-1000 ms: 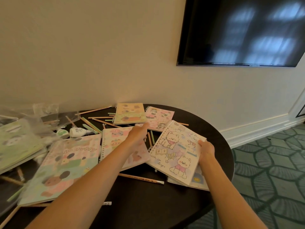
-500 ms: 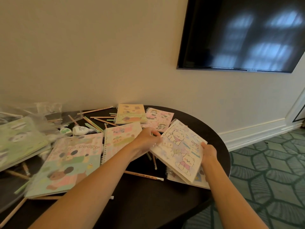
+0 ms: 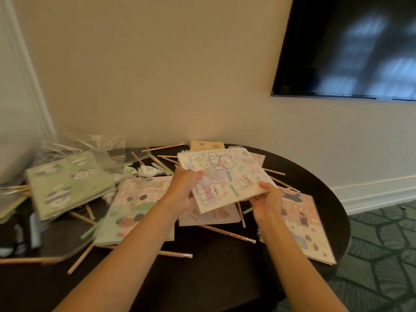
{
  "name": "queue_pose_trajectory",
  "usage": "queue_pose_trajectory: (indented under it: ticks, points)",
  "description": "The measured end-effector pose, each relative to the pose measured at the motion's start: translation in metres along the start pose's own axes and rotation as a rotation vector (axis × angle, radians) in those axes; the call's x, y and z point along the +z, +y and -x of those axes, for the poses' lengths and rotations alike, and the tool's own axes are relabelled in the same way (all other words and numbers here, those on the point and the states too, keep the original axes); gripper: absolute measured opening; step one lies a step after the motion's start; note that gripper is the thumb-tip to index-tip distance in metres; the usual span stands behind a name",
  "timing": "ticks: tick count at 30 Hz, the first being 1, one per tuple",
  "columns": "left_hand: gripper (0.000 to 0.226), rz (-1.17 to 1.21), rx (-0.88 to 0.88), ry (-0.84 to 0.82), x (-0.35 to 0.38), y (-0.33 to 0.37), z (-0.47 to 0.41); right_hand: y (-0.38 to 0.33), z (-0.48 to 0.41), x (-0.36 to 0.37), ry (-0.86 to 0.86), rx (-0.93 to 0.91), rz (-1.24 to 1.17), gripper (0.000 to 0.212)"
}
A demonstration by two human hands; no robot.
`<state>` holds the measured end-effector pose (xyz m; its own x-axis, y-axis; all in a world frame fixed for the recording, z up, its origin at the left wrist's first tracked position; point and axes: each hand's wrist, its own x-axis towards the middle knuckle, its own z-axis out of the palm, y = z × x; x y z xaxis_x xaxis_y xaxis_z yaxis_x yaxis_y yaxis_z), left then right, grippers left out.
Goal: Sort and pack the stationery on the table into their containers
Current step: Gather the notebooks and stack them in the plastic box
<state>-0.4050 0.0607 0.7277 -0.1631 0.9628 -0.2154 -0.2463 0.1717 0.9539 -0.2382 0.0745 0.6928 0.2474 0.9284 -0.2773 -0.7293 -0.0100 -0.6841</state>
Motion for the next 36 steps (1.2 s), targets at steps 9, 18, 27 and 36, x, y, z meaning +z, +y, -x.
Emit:
queue_pose_trajectory:
  ticks: [9, 18, 27, 36]
  points:
    - [0.016, -0.310, -0.100, -0.003, -0.129, 0.058, 0.022, 0.038, 0.025, 0.033, -0.527, 0.296, 0.411, 0.020]
    - [0.053, -1.281, 0.227, 0.188, -0.229, 0.056, 0.017, 0.065, 0.045, 0.078, -0.475, 0.241, 0.409, 0.036]
    - [0.026, -1.691, 0.218, 0.167, -0.266, 0.016, 0.009, 0.090, 0.063, 0.093, -0.479, 0.280, 0.644, 0.041]
    - [0.026, -1.692, 0.213, 0.327, -0.262, 0.034, 0.016, 0.134, 0.086, 0.109, -0.303, 0.004, 0.513, 0.039]
